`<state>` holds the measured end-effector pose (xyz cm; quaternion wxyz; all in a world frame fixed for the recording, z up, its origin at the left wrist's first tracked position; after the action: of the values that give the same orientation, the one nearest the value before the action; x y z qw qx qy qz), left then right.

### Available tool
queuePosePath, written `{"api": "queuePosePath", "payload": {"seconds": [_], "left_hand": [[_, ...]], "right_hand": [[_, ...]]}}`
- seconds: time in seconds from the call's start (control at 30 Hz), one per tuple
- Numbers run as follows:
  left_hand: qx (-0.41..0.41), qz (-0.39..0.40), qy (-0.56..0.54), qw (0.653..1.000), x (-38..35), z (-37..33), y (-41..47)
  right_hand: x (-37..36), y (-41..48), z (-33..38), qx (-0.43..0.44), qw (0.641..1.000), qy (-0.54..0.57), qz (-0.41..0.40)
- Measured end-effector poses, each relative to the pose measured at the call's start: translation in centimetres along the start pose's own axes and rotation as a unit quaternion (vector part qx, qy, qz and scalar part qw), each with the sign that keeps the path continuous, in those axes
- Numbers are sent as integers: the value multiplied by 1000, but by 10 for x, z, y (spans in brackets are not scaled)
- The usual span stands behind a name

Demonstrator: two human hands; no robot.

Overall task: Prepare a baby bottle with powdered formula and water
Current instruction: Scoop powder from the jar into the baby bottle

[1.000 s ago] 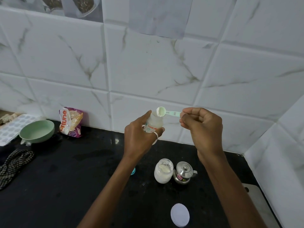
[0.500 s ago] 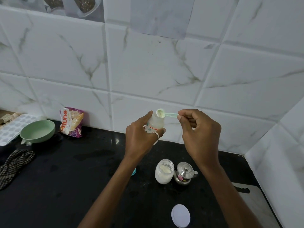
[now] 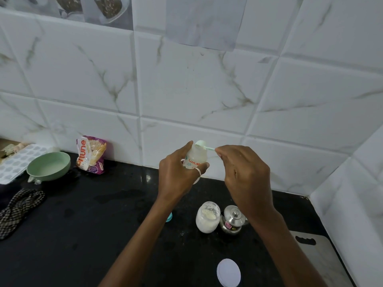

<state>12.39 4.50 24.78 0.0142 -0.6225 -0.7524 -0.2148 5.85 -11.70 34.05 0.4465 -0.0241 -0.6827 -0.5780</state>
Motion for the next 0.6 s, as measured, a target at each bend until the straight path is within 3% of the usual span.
{"api": "queuePosePath", "payload": {"seconds": [0.6], "left_hand": [[-2, 0, -3, 1000, -2, 5, -2]], "right_hand": [[3, -7, 14, 57, 998, -29, 7]]}}
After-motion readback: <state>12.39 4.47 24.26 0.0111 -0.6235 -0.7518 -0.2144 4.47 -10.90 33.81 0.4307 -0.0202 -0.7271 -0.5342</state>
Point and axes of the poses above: each hand's wrist, its own y-axis towards the middle knuckle, its own x-axis out of the back of the hand, z = x × y, the point moved 8 cm from there along y, towards the middle knuckle, and after that the axes turned 7 degrees about z, right-handed, at the moved point
